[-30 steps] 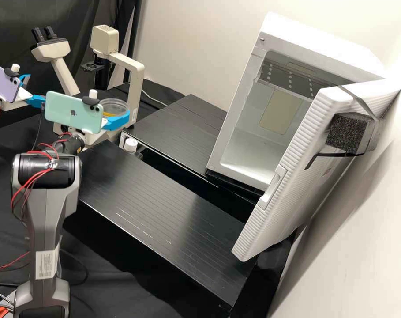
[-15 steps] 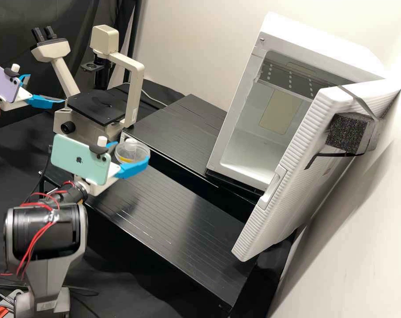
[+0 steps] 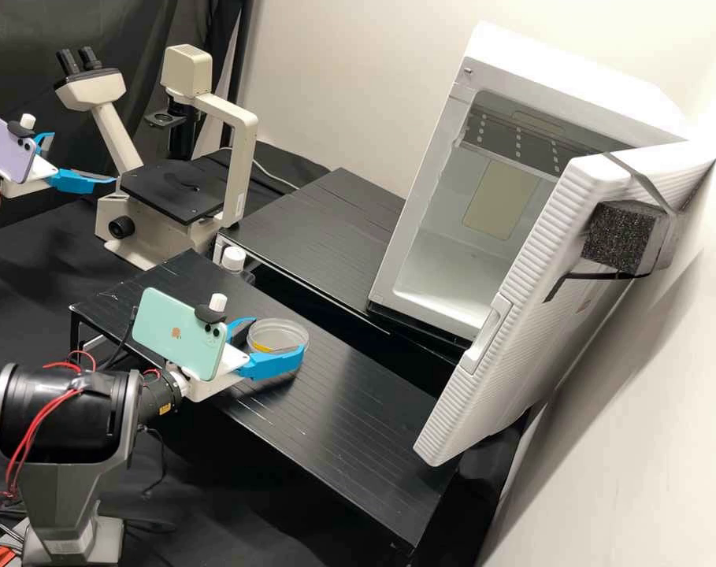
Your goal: Move the petri dish to the bench.
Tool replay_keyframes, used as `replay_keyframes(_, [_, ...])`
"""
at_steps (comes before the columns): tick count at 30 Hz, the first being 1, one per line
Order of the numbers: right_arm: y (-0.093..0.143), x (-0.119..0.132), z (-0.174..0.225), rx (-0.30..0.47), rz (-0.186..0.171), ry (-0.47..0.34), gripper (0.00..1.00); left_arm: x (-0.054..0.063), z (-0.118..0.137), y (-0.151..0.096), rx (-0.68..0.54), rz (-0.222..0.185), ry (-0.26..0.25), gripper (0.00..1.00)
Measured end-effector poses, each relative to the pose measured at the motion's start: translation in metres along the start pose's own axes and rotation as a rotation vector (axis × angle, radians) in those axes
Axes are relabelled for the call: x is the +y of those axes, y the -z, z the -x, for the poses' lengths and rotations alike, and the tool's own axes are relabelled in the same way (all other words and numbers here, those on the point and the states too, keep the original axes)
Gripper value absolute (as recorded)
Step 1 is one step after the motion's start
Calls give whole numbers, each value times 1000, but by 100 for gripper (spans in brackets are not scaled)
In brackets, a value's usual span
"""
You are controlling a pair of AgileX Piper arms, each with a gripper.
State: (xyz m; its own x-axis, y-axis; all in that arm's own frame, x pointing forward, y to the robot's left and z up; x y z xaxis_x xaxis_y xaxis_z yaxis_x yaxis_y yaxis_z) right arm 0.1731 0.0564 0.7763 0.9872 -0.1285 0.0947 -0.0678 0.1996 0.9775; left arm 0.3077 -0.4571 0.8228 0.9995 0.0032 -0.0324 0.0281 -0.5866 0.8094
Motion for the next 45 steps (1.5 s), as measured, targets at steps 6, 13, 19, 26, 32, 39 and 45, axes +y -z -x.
replay_keyframes(6, [-4,-3,0,6,-2,-1,0,0,0,0,0,0,0,100])
replay_keyframes(13, [-9,-6,2,-2,-47,13,0,0,0,0,0,0,0,100])
replay_keyframes(19, [-13,-8,5,-5,-77,21,100,0,0,0,0,0,0,100])
replay_keyframes(26, [-14,-8,6,-7,-100,22,100,0,0,0,0,0,0,100])
replay_keyframes(32, [-16,-9,8,-9,-94,28,100,0,0,0,0,0,0,100])
replay_keyframes(39, [-13,-1,15,26,-141,11,100,0,0,0,0,0,0,100])
replay_keyframes(45, [-7,15,24,81,-154,-35,100,0,0,0,0,0,0,100])
